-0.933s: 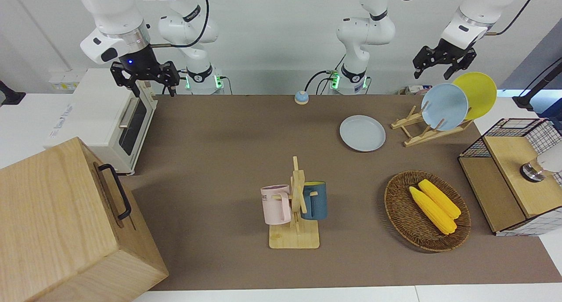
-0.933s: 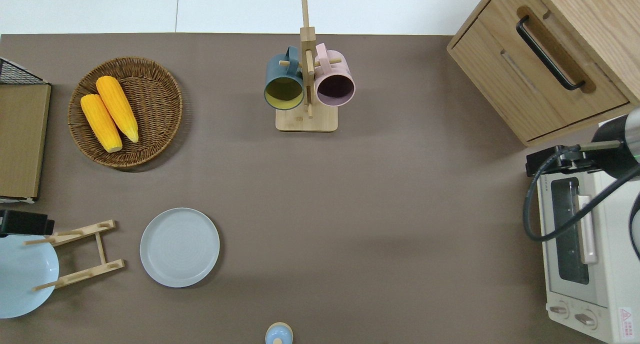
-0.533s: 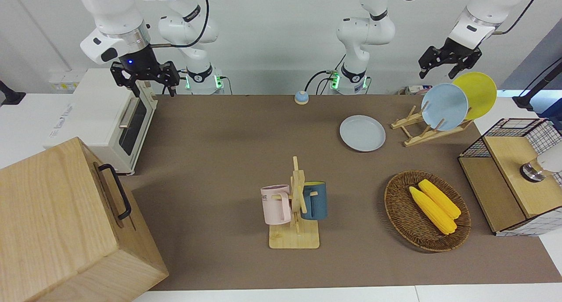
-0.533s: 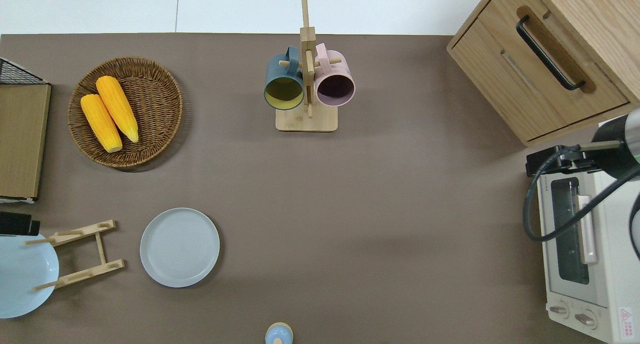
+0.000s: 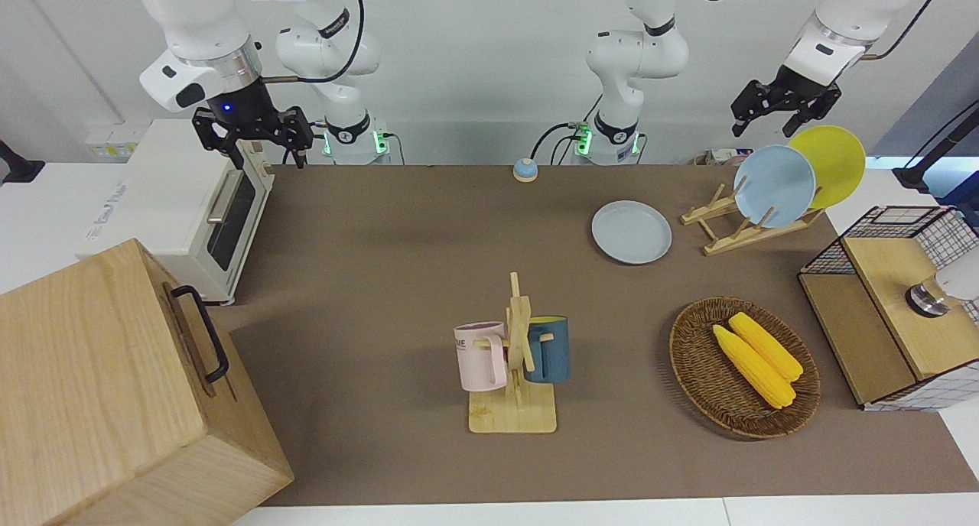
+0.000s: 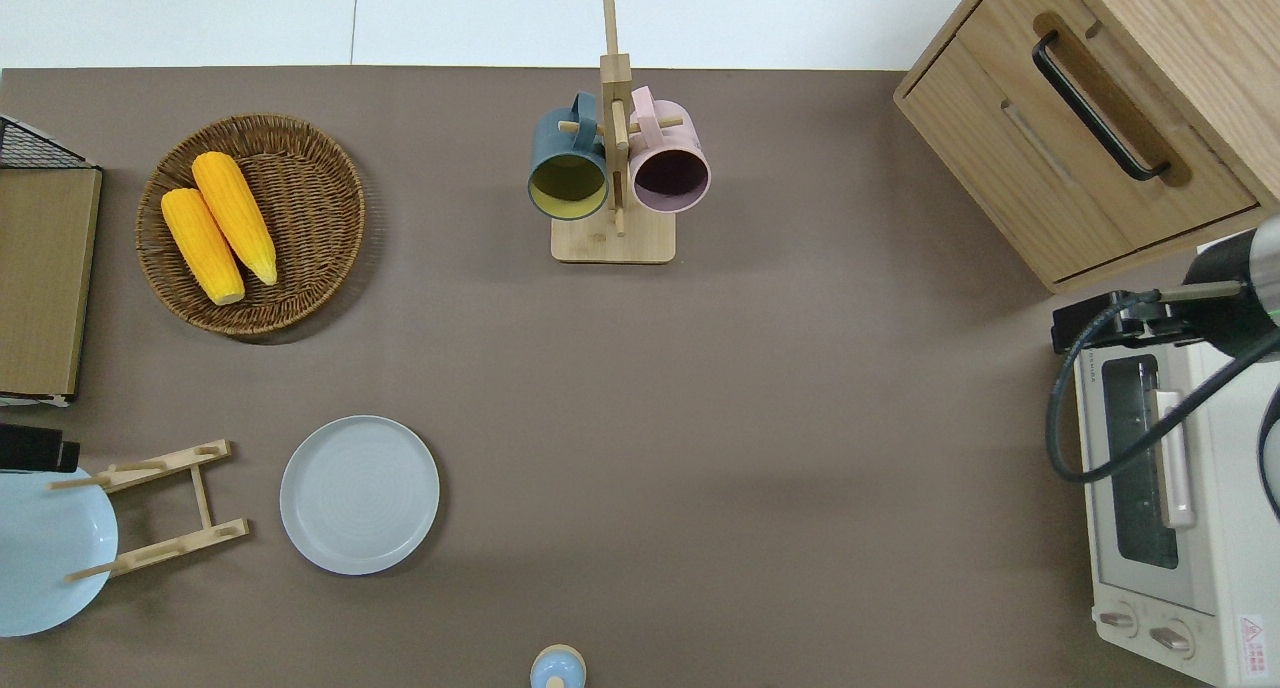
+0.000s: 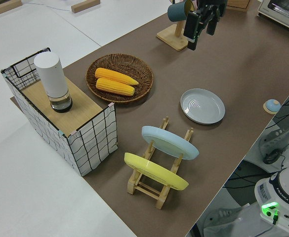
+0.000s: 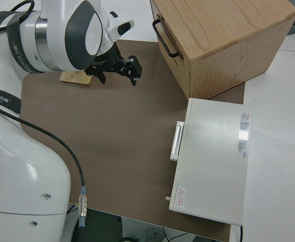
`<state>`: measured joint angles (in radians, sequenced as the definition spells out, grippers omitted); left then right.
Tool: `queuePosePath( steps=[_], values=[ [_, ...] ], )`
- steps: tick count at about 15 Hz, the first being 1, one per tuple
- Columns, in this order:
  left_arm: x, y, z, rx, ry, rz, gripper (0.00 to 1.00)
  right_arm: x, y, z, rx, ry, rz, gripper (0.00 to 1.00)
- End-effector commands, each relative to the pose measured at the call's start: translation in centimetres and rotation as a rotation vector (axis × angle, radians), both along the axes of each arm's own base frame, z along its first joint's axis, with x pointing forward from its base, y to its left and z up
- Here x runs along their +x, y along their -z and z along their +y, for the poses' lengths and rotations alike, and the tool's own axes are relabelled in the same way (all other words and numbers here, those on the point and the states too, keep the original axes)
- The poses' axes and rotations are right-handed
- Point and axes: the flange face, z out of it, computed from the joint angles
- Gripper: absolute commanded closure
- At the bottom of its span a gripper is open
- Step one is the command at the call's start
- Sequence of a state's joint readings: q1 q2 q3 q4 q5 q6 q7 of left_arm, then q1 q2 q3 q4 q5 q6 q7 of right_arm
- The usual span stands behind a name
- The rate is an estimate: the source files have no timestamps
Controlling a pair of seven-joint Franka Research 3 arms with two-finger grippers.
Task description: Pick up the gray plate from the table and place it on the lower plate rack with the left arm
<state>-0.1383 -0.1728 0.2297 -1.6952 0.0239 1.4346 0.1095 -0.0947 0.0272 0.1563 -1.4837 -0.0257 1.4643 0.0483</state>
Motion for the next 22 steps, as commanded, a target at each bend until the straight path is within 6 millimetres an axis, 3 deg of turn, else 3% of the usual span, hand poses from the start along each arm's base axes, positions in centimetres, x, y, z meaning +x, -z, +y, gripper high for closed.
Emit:
queuePosePath(
  steps=[1,5,13,18,22],
  values=[
    [-0.4,0.4,-0.3,0.006,-0.001,0.026,0.00,0.0,-0.3,0.1,0.003,0.002,-0.005,0.017],
    [-0.8,0.8,-0.2,0.000,0.007,0.052,0.00,0.0,-0.3,0.1,0.003,0.003,-0.004,0.017],
    [-1.5,5.4,-0.7,-0.037,0.011,0.085,0.00,0.0,-0.3,0.1,0.003,0.002,-0.005,0.017],
    [-3.5,10.7,-1.1,-0.052,0.020,0.049,0.00,0.0,-0.3,0.1,0.003,0.002,-0.005,0.017],
    [-3.9,14.0,-1.5,-0.054,0.024,0.057,0.00,0.0,-0.3,0.1,0.003,0.003,-0.004,0.017]
  ],
)
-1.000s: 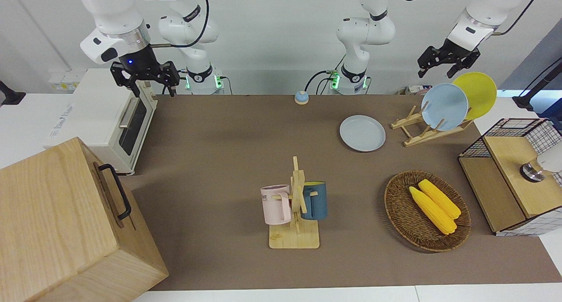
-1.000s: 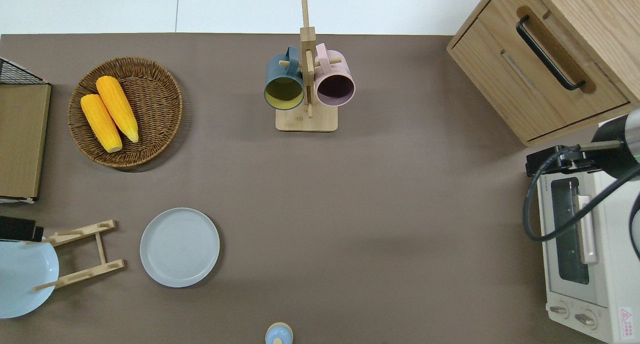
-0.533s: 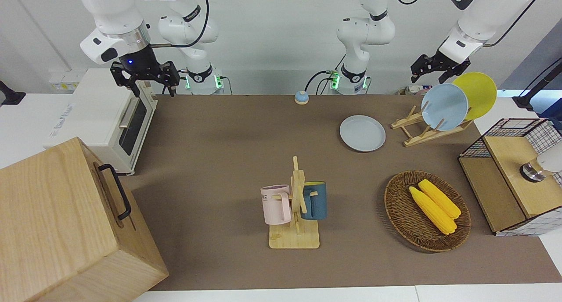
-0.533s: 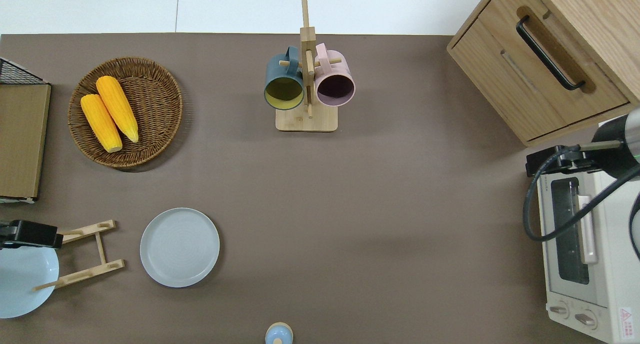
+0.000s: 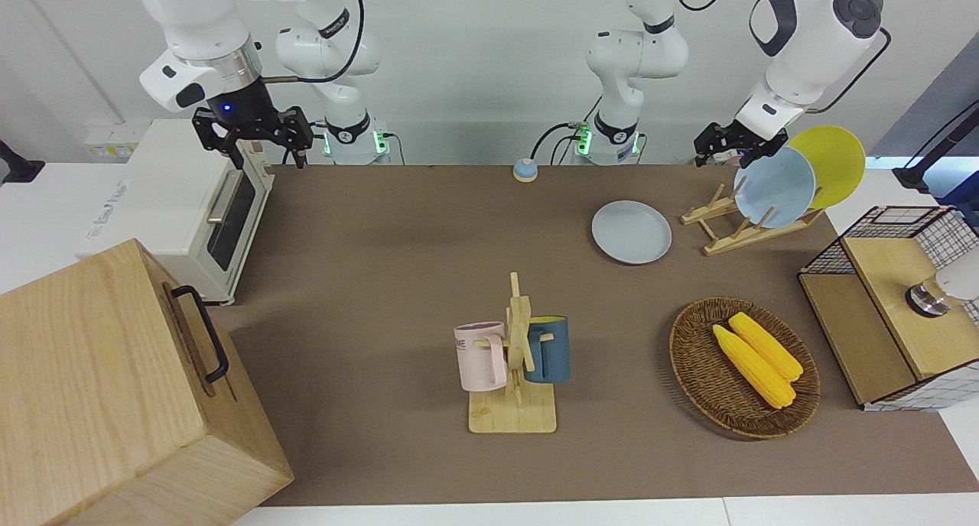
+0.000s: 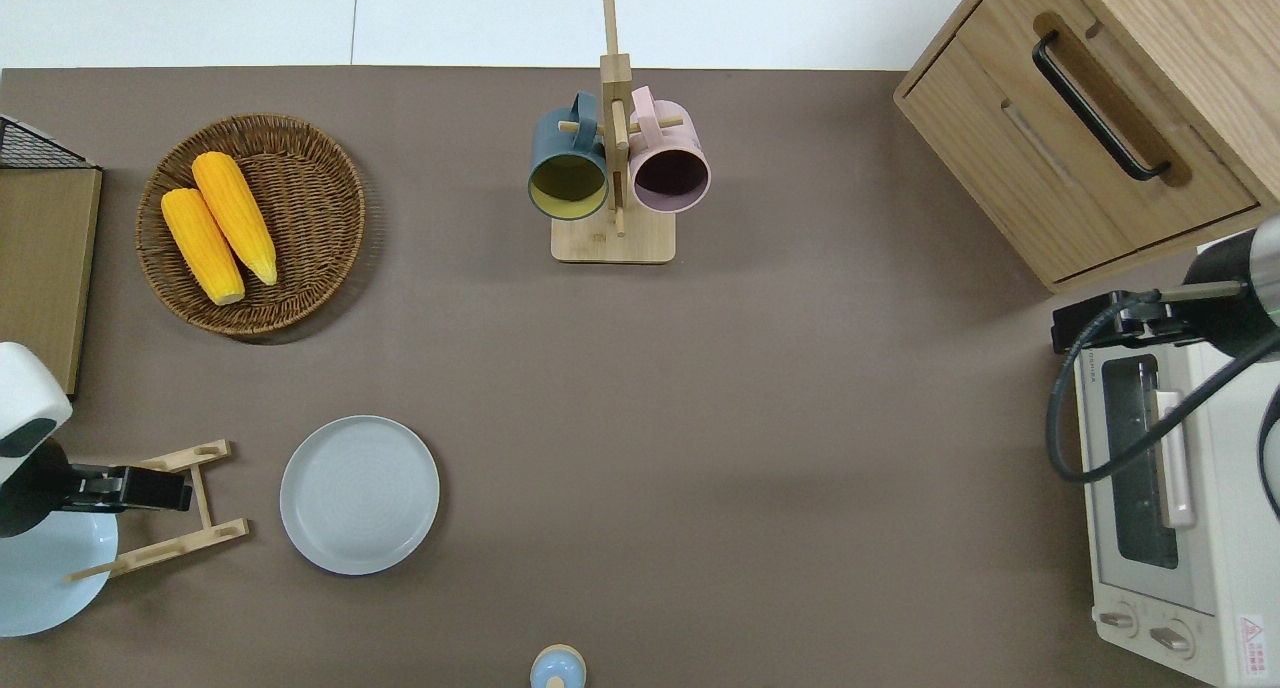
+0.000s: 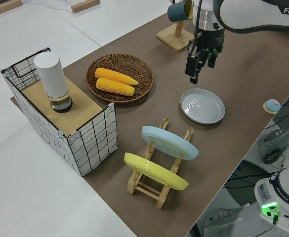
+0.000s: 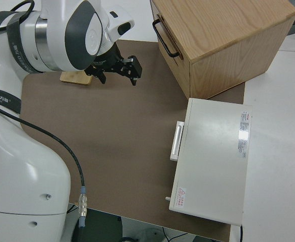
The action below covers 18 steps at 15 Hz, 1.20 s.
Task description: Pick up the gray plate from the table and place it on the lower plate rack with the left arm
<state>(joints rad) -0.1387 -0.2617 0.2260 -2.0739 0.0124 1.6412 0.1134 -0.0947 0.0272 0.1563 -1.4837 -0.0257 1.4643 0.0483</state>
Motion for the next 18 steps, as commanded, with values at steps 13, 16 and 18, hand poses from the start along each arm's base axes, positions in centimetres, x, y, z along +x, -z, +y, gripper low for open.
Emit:
queuePosePath(
  steps=[13,16,18],
  values=[
    [-4.1,13.6,-2.8,-0.011,0.029,-0.084,0.00,0.0,-0.3,0.1,0.003,0.003,-0.004,0.017],
    [-4.9,16.0,-3.2,-0.009,0.032,-0.104,0.00,0.0,-0.3,0.1,0.003,0.003,-0.004,0.017],
    [-5.0,17.0,-3.6,-0.004,0.040,-0.112,0.00,0.0,-0.3,0.1,0.003,0.002,-0.005,0.017]
  ],
)
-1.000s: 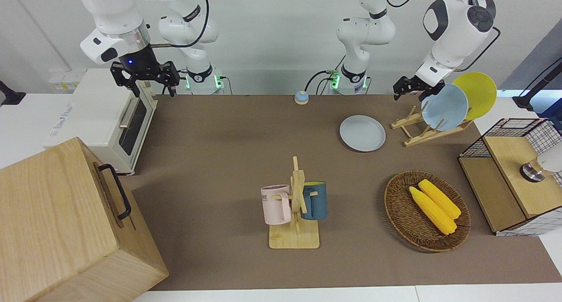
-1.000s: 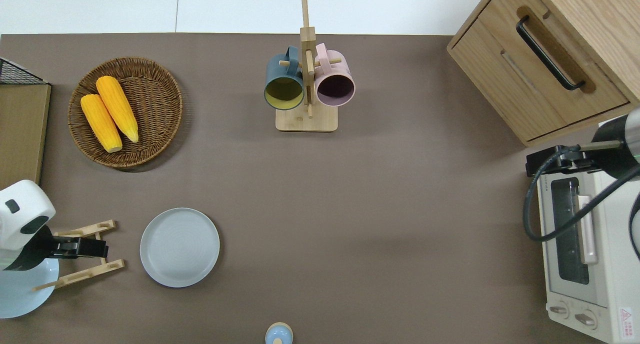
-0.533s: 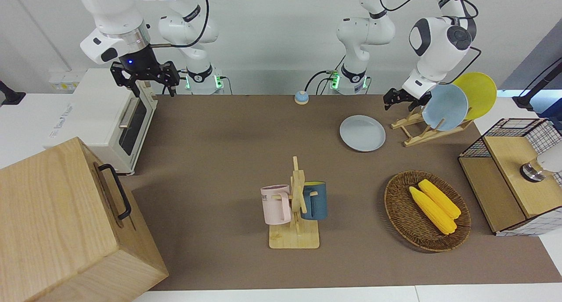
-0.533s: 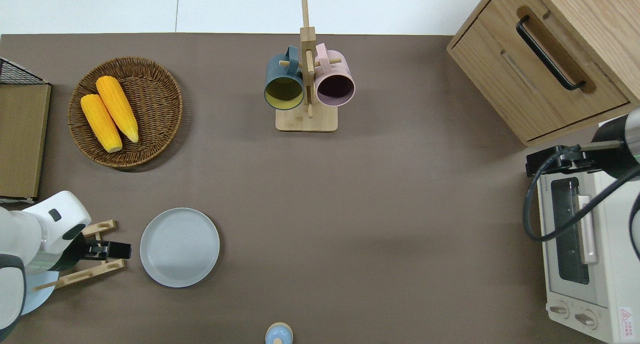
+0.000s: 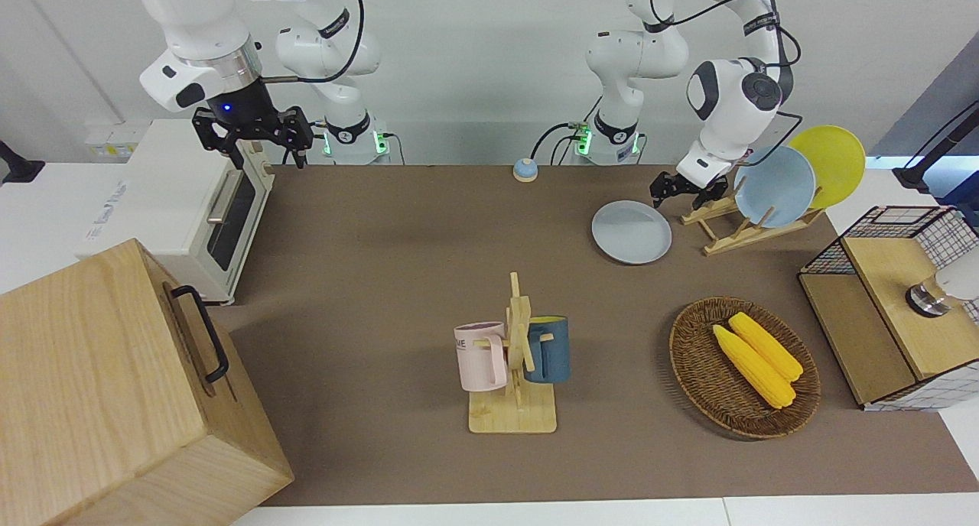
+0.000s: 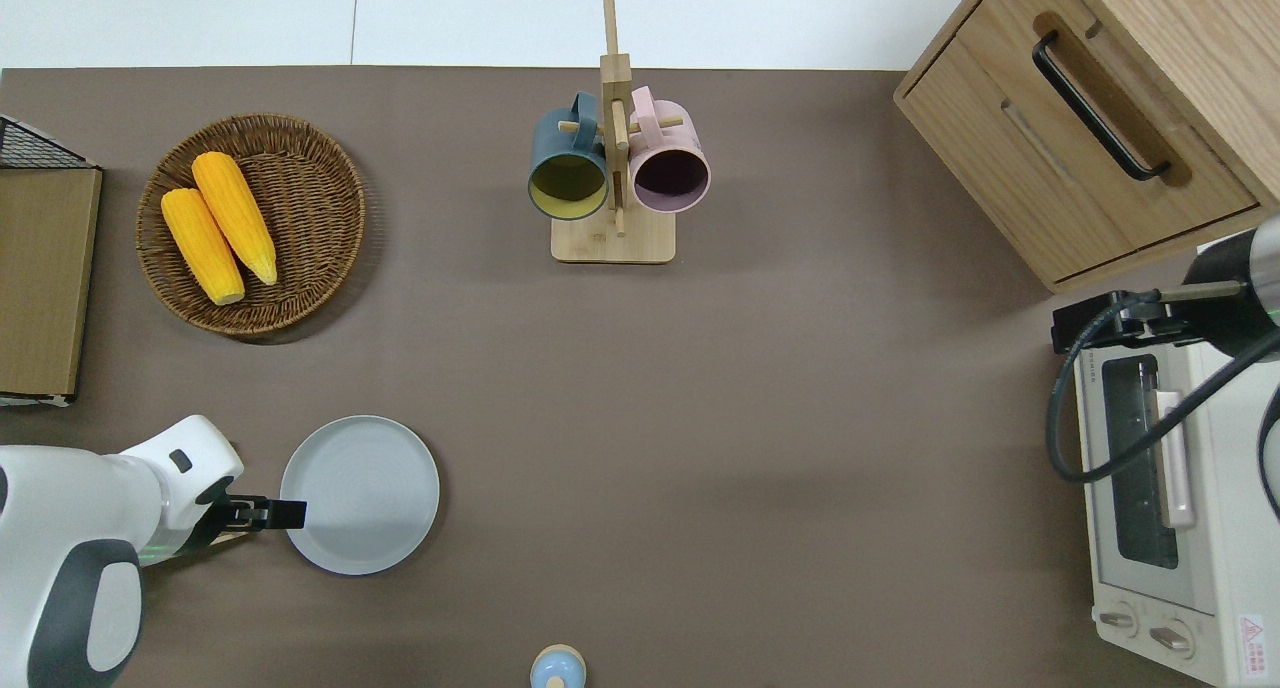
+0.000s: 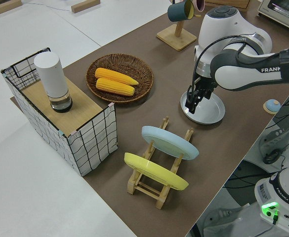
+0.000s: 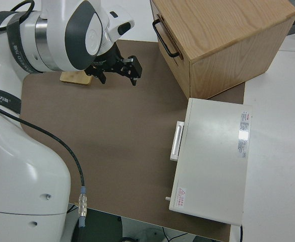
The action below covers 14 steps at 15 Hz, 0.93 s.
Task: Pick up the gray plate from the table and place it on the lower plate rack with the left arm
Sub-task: 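Reach the left gripper to the gray plate's rim and grasp it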
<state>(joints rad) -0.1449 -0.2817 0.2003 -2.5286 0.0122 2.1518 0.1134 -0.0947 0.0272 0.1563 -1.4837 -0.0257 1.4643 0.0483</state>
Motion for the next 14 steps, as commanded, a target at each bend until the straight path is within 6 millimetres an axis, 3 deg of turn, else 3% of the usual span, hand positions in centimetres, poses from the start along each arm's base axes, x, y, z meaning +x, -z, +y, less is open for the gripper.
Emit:
queuePosePath(
  steps=[1,14],
  values=[
    [-1.2,1.7,-1.2,-0.008,0.013,-0.032,0.00,0.0,-0.3,0.1,0.003,0.003,-0.004,0.017],
    [-1.2,8.0,-2.3,0.018,0.033,-0.063,0.00,0.0,-0.3,0.1,0.003,0.003,-0.004,0.017]
  ],
)
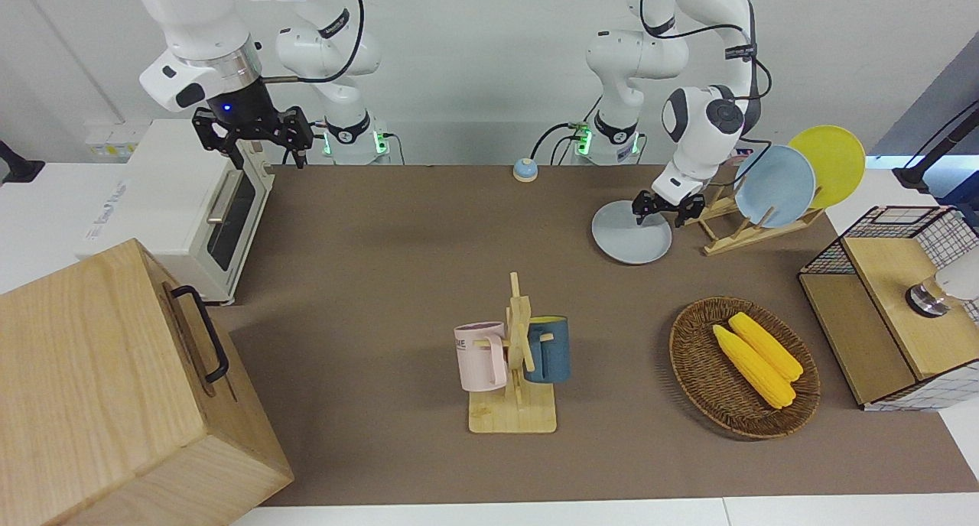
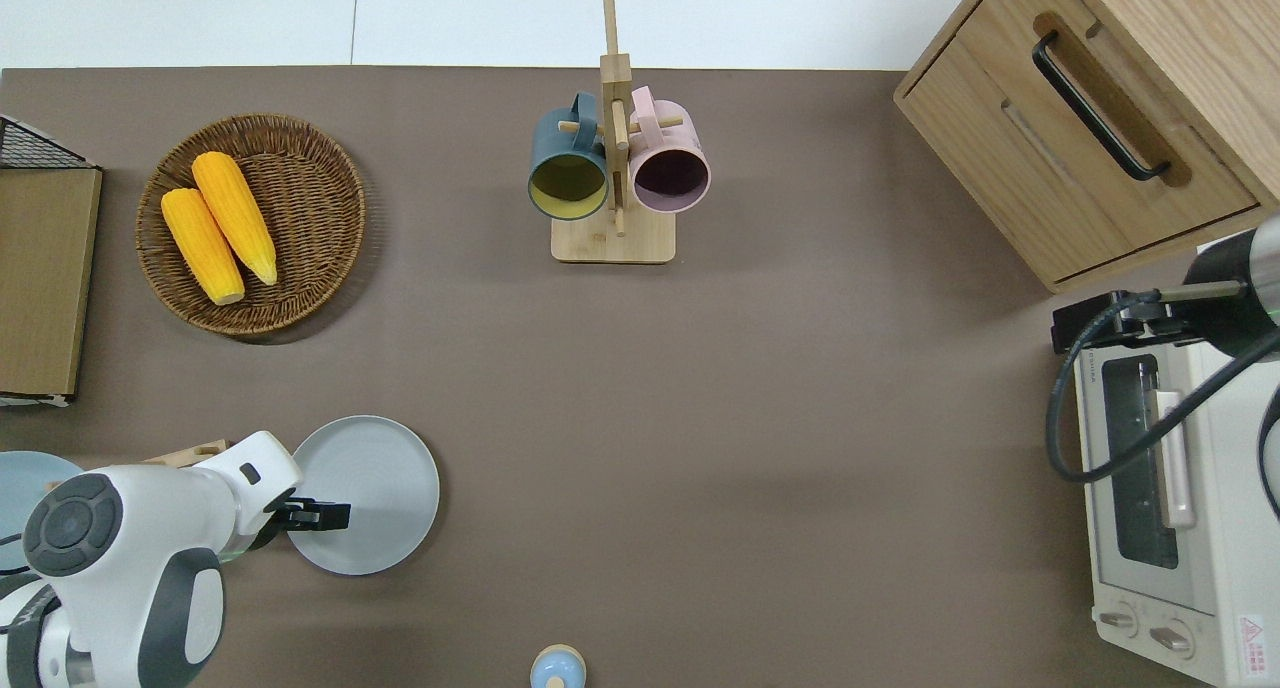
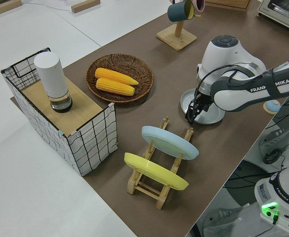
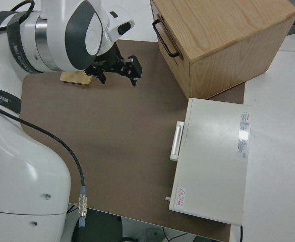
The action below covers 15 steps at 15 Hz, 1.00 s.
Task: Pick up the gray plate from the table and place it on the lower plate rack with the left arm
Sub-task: 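Reach the left gripper to the gray plate's rim and grasp it, then lift the gray plate with the left gripper and tilt it upright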
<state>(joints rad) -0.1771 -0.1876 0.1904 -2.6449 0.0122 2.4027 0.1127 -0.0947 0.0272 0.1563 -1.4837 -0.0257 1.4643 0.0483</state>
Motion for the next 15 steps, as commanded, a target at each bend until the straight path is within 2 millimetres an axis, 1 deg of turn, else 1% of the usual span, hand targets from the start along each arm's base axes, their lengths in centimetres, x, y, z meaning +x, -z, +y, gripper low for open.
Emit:
queuePosePath(
  steps=[1,6,7,9,10,13,15],
  values=[
    [-0.38,1.44,-0.56,-0.002,0.001,-0.021,0.00,-0.02,-0.25,0.10,0.003,0.003,-0.004,0.017],
    [-0.44,1.50,-0.57,-0.002,-0.005,-0.019,0.01,0.00,-0.27,0.10,0.003,0.002,-0.005,0.017],
    [-0.38,1.38,-0.63,-0.002,-0.004,-0.022,0.03,0.00,-0.27,0.10,0.003,0.002,-0.005,0.017],
    [-0.43,1.44,-0.63,-0.002,-0.011,-0.020,0.23,0.00,-0.27,0.10,0.003,0.002,-0.005,0.017],
    [-0.38,1.38,-0.69,-0.001,-0.014,-0.022,0.37,0.00,-0.27,0.10,0.003,0.002,-0.005,0.017],
    [-0.40,1.40,-0.70,-0.002,-0.016,-0.020,0.71,0.00,-0.27,0.10,0.003,0.002,-0.005,0.017],
    [-0.39,1.34,-0.70,-0.002,-0.016,-0.021,0.92,0.00,-0.27,0.10,0.003,0.002,-0.005,0.017]
  ],
)
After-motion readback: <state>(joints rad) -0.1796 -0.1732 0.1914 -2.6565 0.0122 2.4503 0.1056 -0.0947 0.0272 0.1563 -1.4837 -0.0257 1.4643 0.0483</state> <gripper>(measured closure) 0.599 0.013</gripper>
